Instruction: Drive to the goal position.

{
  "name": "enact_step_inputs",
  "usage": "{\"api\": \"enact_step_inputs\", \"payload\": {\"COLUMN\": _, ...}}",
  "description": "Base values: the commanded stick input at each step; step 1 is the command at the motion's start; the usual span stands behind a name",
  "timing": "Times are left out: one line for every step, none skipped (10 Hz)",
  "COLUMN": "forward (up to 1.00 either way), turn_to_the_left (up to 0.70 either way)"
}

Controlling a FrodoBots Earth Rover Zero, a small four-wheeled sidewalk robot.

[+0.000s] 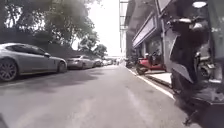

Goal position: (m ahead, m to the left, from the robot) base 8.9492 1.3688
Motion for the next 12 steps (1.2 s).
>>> {"api": "enact_step_inputs", "payload": {"forward": 0.45, "turn_to_the_left": 0.0}}
{"api": "enact_step_inputs", "payload": {"forward": 0.45, "turn_to_the_left": 0.0}}
{"api": "enact_step_inputs", "payload": {"forward": 0.45, "turn_to_the_left": 0.0}}
{"api": "enact_step_inputs", "payload": {"forward": 0.45, "turn_to_the_left": 0.0}}
{"api": "enact_step_inputs", "payload": {"forward": 0.45, "turn_to_the_left": 0.0}}
{"api": "enact_step_inputs", "payload": {"forward": 0.45, "turn_to_the_left": 0.0}}
{"api": "enact_step_inputs", "payload": {"forward": 0.45, "turn_to_the_left": 0.0}}
{"api": "enact_step_inputs", "payload": {"forward": 0.45, "turn_to_the_left": 0.0}}
{"api": "enact_step_inputs", "payload": {"forward": 0.45, "turn_to_the_left": 0.0}}
{"api": "enact_step_inputs", "payload": {"forward": 0.45, "turn_to_the_left": 0.0}}
{"api": "enact_step_inputs", "payload": {"forward": 0.45, "turn_to_the_left": 0.0}}
{"api": "enact_step_inputs", "payload": {"forward": 0.45, "turn_to_the_left": 0.0}}
